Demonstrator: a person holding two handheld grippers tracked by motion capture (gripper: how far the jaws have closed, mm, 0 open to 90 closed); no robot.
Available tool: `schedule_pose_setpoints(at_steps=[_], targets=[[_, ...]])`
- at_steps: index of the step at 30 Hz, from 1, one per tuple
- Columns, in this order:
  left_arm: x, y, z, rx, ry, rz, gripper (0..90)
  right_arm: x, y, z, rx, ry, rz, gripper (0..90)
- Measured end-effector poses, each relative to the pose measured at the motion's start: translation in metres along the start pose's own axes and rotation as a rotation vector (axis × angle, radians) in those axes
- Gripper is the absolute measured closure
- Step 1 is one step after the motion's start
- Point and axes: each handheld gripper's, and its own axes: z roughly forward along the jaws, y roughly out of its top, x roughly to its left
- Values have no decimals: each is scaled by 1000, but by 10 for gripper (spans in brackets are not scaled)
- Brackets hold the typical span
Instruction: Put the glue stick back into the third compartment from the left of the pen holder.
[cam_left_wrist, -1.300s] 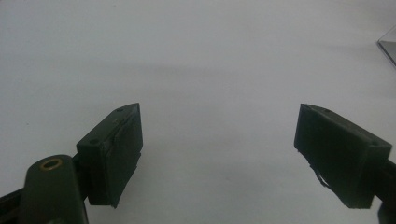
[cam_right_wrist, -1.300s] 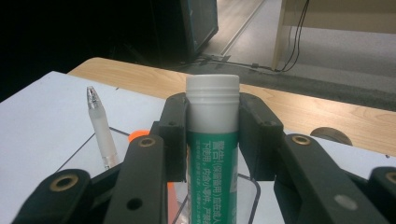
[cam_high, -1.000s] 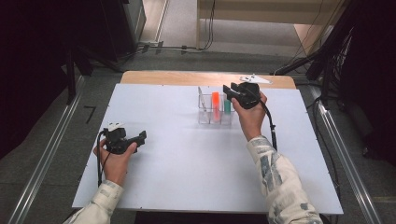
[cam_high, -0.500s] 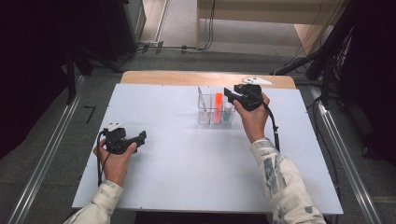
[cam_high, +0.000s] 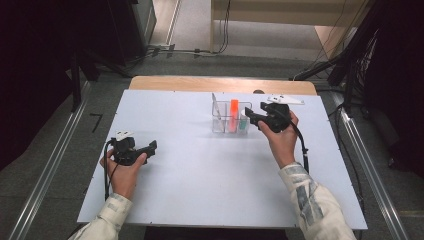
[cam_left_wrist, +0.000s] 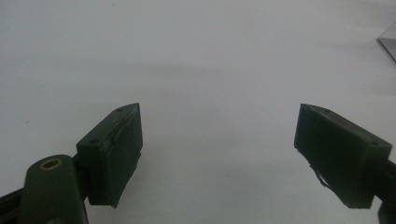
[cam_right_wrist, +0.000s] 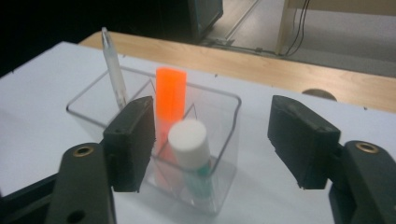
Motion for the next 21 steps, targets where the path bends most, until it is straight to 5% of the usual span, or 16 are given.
schedule_pose_setpoints(at_steps=[12,21], targets=[[-1,-1,1,3,3,0,166,-6,-46,-21,73,-31,-34,221],[0,-1,0,5,8,1,166,-15,-67,-33,112,-48,-14,217]])
